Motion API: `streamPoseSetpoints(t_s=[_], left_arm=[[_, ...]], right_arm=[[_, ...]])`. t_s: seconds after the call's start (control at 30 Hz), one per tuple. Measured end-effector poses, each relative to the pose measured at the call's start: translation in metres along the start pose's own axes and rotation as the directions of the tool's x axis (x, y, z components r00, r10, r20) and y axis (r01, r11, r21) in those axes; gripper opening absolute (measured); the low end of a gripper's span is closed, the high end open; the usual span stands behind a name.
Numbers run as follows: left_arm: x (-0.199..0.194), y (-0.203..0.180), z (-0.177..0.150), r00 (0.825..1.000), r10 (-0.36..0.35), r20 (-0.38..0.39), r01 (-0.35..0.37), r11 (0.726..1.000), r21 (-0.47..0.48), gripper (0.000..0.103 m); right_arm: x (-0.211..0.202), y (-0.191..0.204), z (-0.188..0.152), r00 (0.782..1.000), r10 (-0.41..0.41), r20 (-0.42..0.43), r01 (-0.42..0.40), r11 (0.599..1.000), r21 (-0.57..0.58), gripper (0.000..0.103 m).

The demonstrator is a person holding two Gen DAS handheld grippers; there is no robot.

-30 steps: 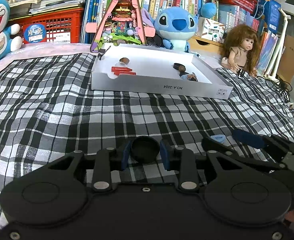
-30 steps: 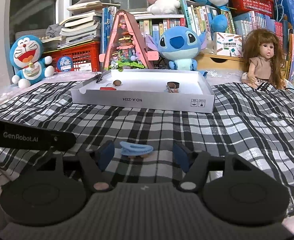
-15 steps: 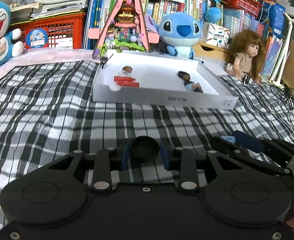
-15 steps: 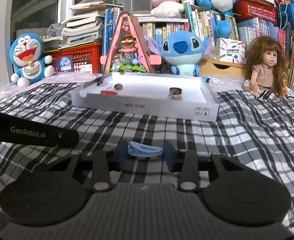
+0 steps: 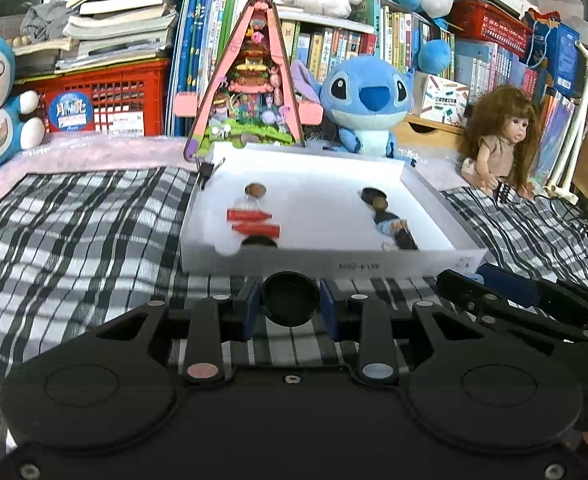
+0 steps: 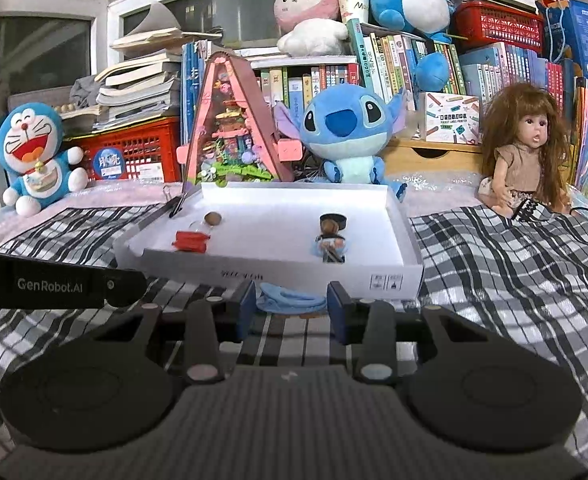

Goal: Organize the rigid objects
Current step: 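Carry the black lid with left tool while right tool carries the blue clip over the tray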

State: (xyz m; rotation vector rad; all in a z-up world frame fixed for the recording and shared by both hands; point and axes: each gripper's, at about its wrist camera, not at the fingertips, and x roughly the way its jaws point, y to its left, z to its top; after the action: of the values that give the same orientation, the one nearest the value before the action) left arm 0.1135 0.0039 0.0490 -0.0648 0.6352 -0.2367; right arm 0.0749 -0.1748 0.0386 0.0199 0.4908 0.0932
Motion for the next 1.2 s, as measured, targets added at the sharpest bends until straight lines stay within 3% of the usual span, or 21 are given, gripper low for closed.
streamPoseSetpoints(t_s=[0.3,1.03,1.2], left_arm=[[0.023,0.002,0.022,0.999,0.009,0.032,-0.008,1.000,-0.024,0.030],[0.068,0.002,0.061,0.998,0.056,0.018,-0.056,0.998,-0.017,0.030],[0.075,0.007,0.070,1.000,0.015,0.027,-0.014,0.999,-0.042,0.030]], right_arm=[[0.020,-0.012,0.021,1.000,-0.012,-0.013,0.012,1.000,0.024,0.045],[0.061,-0.031,0.056,1.000,-0.022,-0.008,0.023,0.999,0.040,0.045],[0.069,-0.035,0.059,1.000,-0.016,-0.016,0.016,0.999,0.049,0.045]])
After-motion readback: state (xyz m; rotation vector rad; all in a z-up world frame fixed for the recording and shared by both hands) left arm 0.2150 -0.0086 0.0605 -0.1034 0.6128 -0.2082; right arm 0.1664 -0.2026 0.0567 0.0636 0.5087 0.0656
